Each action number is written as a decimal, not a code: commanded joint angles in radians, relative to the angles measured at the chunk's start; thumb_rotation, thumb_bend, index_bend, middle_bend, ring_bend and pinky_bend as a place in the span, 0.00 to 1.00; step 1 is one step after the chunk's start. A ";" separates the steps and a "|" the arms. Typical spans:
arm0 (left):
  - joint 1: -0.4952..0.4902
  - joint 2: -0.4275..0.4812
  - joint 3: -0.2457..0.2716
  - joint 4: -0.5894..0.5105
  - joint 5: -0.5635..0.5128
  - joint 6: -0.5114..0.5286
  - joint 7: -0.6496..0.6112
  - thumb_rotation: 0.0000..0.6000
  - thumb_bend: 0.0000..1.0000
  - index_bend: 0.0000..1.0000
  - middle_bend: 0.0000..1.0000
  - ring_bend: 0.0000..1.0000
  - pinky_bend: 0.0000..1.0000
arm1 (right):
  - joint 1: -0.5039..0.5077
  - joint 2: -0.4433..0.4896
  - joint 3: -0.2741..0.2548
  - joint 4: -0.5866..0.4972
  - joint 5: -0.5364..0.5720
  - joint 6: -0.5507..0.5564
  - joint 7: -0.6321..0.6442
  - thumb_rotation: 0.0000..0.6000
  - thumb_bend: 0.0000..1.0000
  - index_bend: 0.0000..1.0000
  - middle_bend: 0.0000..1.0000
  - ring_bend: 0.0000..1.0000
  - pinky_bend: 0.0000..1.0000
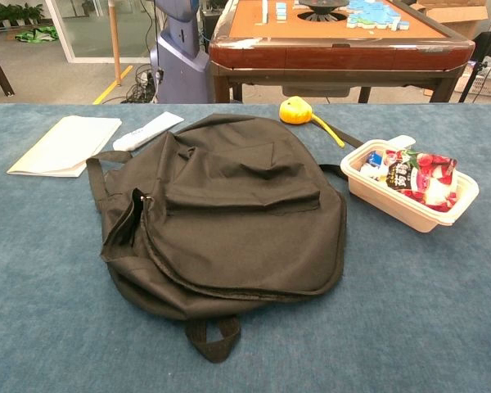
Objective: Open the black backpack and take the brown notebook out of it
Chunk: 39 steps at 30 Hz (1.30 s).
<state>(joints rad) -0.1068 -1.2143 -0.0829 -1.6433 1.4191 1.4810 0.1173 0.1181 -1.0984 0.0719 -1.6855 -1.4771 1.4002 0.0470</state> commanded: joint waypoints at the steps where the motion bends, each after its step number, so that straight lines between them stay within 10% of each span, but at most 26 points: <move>1: -0.001 -0.002 0.000 0.002 -0.001 -0.001 0.001 1.00 0.27 0.24 0.28 0.26 0.20 | 0.001 -0.001 0.000 0.001 0.000 -0.001 -0.001 1.00 0.26 0.34 0.27 0.16 0.20; 23: 0.020 0.020 0.010 -0.030 0.038 0.044 -0.013 1.00 0.27 0.25 0.28 0.26 0.20 | 0.143 -0.032 -0.039 -0.083 -0.154 -0.167 -0.031 1.00 0.26 0.33 0.27 0.16 0.20; 39: 0.049 0.046 0.031 -0.055 0.078 0.082 -0.033 1.00 0.27 0.25 0.28 0.26 0.20 | 0.350 -0.272 -0.011 -0.115 -0.078 -0.442 -0.260 1.00 0.15 0.00 0.01 0.00 0.00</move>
<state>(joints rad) -0.0585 -1.1679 -0.0527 -1.6974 1.4960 1.5621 0.0851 0.4436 -1.3303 0.0548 -1.8114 -1.5715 0.9836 -0.1822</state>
